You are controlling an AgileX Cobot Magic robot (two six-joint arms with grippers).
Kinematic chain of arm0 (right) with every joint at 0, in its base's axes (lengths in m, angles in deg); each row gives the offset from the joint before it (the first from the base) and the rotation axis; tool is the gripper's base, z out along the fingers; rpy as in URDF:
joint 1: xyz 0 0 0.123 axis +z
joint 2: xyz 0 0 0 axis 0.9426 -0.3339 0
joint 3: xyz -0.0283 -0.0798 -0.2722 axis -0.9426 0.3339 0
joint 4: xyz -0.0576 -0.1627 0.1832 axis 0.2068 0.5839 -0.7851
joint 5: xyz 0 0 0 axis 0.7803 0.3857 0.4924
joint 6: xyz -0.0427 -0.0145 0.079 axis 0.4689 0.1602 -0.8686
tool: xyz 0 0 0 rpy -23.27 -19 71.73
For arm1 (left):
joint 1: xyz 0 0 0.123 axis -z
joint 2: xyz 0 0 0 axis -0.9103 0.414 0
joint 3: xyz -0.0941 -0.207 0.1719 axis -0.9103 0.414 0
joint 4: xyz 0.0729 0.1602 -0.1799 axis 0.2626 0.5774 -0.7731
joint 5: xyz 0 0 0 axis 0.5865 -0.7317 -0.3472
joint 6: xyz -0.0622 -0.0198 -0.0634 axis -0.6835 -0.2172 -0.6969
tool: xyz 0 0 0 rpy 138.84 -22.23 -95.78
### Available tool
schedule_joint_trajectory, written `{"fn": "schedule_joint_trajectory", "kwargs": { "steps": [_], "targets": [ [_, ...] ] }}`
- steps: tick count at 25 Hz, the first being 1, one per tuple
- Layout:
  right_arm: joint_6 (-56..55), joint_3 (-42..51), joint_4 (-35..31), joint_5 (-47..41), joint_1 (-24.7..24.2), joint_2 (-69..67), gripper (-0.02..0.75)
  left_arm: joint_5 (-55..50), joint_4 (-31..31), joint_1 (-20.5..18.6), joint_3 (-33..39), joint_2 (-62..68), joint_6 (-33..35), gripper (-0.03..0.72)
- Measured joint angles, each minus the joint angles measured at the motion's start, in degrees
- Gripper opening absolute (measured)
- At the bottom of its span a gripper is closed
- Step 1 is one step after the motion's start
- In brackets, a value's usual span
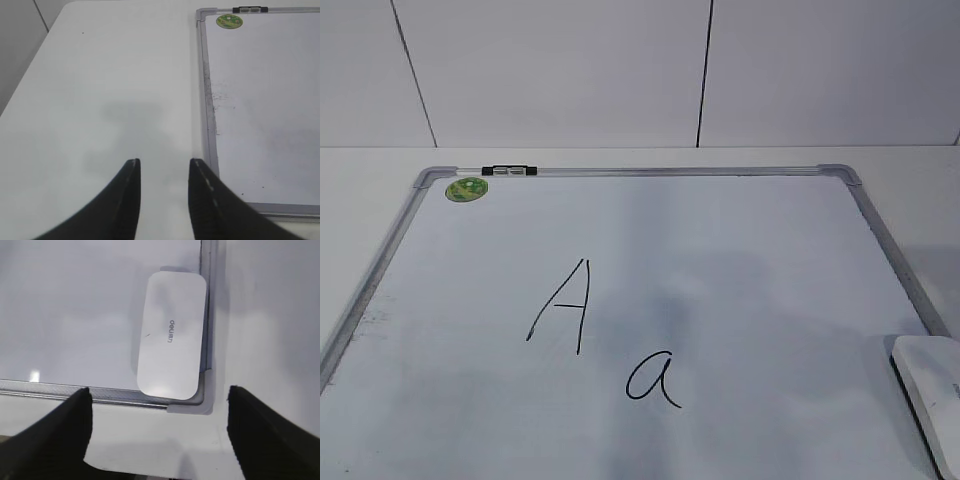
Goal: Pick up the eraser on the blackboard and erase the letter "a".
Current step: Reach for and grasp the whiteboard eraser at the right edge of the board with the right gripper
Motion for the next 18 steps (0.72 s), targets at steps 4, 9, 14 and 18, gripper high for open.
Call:
{"fn": "schedule_joint_trajectory", "kwargs": {
  "steps": [4, 9, 14, 18],
  "targets": [
    [0.00, -0.09, -1.45, 0.11, 0.66, -2.81, 0.677, 0.00, 0.00, 0.00, 0.00, 0.00, 0.00, 0.244],
    [0.00, -0.09, -1.24, 1.06, 1.65, -7.19, 0.678, 0.00, 0.00, 0.00, 0.00, 0.00, 0.00, 0.245],
    [-1.02, -0.09, -0.66, 2.53, 1.72, -13.04, 0.678, 0.00, 0.00, 0.00, 0.00, 0.00, 0.00, 0.244],
    [-3.16, -0.09, -0.23, 4.09, 1.87, -17.89, 0.678, 0.00, 0.00, 0.00, 0.00, 0.00, 0.00, 0.244]
  ]
}}
